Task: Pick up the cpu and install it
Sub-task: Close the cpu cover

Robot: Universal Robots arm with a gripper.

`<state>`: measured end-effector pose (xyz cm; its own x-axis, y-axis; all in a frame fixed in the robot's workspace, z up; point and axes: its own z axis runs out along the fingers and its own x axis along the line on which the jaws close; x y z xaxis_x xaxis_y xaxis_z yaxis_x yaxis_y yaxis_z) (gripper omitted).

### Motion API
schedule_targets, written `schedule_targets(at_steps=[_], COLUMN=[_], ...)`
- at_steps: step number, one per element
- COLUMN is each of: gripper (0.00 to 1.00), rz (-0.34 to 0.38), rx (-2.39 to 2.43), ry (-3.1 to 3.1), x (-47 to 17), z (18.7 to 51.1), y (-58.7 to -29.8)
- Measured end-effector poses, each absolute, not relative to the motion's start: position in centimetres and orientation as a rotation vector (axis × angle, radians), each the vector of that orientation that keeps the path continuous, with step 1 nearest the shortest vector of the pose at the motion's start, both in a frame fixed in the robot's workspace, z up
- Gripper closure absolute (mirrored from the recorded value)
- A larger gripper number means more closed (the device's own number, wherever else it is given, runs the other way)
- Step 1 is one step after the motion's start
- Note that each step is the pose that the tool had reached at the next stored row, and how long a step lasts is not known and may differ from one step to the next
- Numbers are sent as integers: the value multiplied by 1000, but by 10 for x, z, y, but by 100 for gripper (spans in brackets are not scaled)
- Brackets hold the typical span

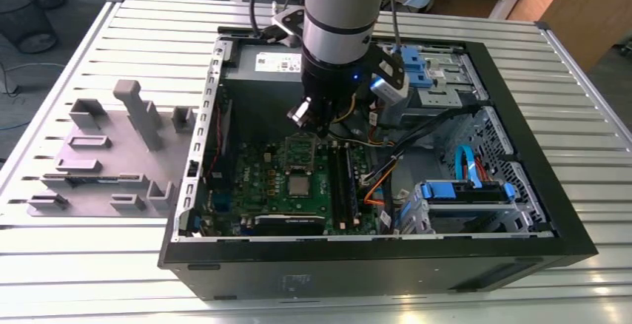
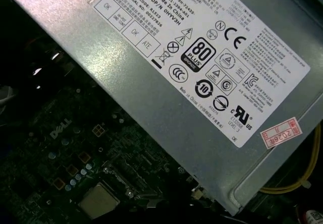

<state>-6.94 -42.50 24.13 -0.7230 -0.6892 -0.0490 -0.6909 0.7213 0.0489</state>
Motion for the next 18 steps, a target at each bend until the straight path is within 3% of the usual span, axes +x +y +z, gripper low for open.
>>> schedule_targets(at_steps=[18], gripper=[89], rz=[100], rx=[-1187], ry=[2878], x=[-69], z=[244], y=[-426])
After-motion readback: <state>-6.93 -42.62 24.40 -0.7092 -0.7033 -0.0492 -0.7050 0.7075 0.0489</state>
